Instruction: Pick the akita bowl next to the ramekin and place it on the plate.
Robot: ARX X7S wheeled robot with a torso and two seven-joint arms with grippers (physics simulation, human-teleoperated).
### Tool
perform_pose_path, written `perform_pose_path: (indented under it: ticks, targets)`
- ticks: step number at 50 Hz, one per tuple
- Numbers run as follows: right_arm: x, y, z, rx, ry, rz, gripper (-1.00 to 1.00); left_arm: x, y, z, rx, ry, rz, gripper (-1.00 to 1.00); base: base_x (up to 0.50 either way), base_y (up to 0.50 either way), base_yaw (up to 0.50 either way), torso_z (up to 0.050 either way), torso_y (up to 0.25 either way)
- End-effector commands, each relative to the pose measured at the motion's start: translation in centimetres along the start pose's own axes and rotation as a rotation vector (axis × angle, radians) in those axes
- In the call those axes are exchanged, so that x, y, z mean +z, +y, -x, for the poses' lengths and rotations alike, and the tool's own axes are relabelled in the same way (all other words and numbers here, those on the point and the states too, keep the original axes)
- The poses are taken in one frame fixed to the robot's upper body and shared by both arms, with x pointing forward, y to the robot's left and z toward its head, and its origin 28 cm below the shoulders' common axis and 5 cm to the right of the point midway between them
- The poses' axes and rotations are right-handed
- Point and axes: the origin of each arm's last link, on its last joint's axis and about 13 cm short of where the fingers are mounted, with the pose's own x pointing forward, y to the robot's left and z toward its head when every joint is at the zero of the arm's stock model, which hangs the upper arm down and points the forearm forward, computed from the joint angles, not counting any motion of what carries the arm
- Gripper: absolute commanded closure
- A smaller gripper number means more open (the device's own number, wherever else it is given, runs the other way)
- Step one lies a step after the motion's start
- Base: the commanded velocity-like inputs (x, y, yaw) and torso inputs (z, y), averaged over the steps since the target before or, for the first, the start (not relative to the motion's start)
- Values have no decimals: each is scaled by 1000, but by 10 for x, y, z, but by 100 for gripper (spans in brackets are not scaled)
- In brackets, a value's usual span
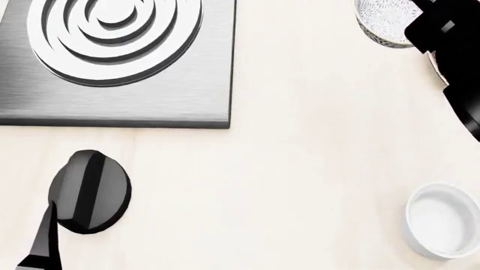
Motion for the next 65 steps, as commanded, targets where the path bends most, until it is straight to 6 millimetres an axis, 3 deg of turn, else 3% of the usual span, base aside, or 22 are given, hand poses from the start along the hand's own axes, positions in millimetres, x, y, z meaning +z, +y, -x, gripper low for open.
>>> perform_pose_path:
  ticks: [1, 65]
  targets:
    - [10, -1, -3, -13, -32, -8, 100, -1, -1, 0, -4, 3, 0, -100, 0, 0, 0, 0, 0]
    - [38, -39, -20, -149, -70, -144, 100, -2, -1, 0, -3, 8, 3, -100, 0, 0, 0, 0, 1]
